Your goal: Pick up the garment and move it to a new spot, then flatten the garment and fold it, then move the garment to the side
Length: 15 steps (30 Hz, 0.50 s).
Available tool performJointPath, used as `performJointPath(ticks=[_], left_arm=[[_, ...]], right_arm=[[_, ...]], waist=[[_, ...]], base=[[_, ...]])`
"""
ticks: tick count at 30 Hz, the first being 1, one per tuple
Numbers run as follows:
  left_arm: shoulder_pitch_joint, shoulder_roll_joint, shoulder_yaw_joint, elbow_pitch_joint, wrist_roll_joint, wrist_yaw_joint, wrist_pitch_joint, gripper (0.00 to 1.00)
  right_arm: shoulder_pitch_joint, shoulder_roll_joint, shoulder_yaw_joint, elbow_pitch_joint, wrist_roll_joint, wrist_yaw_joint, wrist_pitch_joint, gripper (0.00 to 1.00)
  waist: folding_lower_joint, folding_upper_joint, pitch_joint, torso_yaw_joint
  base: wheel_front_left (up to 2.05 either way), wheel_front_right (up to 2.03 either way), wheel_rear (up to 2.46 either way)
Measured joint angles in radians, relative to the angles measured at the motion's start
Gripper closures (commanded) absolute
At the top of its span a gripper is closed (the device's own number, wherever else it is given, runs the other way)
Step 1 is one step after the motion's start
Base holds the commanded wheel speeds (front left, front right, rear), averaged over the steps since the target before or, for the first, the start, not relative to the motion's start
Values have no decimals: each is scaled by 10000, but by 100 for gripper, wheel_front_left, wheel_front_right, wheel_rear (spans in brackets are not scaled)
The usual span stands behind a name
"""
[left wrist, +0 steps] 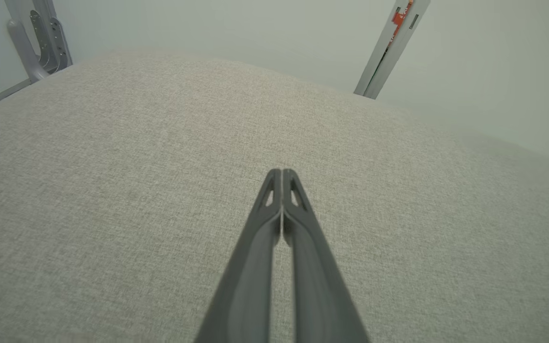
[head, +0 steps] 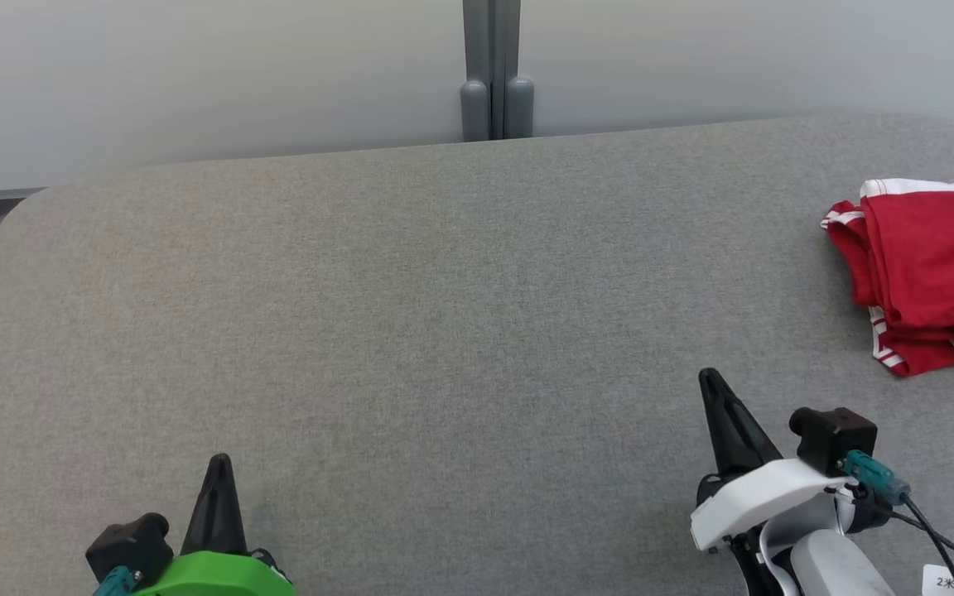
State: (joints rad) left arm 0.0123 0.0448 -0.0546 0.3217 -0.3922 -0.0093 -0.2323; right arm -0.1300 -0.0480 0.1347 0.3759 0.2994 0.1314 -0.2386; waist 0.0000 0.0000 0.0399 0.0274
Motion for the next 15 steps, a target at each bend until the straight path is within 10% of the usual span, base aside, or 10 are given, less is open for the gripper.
performJointPath(ticks=[15], left_arm=[[-111, 0, 322, -167, -2458, -232, 690, 100]], right_arm=[[14, -52, -399, -253, 2729, 0, 627, 100]], waist=[[0, 0, -46, -35]], base=[[0, 0, 0]])
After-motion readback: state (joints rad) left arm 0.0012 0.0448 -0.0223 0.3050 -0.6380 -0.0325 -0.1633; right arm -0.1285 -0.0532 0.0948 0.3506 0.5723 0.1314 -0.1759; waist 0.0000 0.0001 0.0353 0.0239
